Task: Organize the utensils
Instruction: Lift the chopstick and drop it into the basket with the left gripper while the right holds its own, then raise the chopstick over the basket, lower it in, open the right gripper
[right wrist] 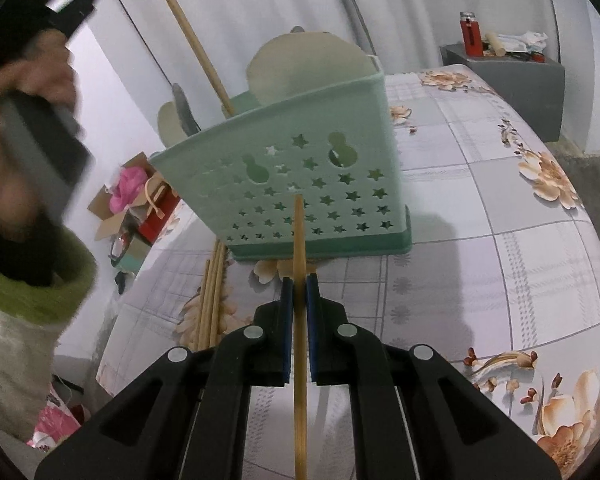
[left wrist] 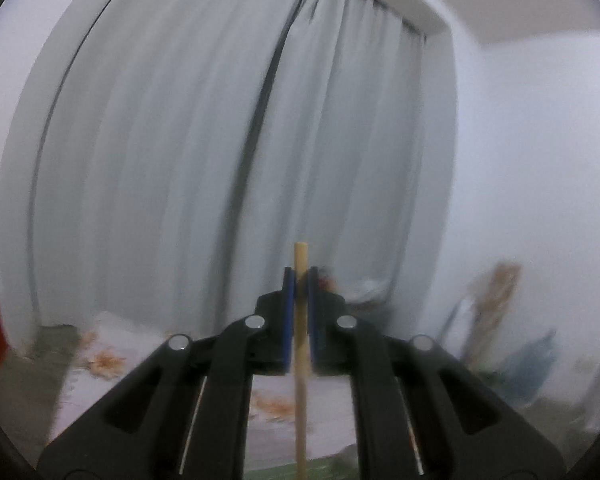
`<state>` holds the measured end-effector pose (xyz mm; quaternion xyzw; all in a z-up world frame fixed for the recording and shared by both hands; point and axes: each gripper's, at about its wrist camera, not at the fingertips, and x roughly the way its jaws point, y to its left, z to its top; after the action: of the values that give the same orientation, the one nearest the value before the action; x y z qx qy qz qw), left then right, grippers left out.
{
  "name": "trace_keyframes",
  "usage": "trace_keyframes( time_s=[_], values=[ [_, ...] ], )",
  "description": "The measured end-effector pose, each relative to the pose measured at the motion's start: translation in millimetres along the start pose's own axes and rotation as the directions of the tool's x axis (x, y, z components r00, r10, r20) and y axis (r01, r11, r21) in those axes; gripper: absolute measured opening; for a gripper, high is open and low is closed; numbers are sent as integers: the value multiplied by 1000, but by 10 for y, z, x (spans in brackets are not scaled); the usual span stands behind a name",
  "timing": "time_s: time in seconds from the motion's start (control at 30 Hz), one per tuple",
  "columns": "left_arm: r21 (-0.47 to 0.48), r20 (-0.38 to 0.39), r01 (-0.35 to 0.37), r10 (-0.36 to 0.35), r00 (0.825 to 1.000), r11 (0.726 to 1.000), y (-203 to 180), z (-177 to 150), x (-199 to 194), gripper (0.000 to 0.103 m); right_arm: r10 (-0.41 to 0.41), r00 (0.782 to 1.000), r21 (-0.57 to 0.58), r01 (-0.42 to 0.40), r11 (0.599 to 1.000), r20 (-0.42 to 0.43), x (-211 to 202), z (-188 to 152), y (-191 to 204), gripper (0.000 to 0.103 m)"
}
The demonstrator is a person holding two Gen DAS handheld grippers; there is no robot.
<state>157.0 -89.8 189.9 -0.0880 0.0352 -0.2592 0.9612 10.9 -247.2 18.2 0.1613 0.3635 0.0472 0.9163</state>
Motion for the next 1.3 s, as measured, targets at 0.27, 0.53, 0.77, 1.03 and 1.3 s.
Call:
trace_keyframes(
  time_s=[0.27, 0.53, 0.77, 1.03, 1.3],
  values=[
    [-18, -119, -55, 52, 992, 998, 137, -364, 123, 5, -2, 1000, 2, 2, 1000, 1, -3, -2, -30, 7],
    [-55, -163, -82, 72, 984, 995, 286, -407, -288, 32, -3, 1000, -32, 3, 999, 17, -66, -12, 52, 7],
    [-74, -221, -72, 54, 974, 995, 370, -500, -703, 52, -18, 998, -43, 20, 999, 58, -223, 27, 75, 7],
    [-67, -359, -56, 29, 933, 996, 474, -888, -1037, 74, -17, 991, -39, 23, 999, 135, -459, 171, 124, 7],
    [-100, -538, -145, 69, 840, 984, 720, -1453, -1185, 77, -9, 972, -81, 29, 996, 236, -727, 487, 262, 7]
  ],
)
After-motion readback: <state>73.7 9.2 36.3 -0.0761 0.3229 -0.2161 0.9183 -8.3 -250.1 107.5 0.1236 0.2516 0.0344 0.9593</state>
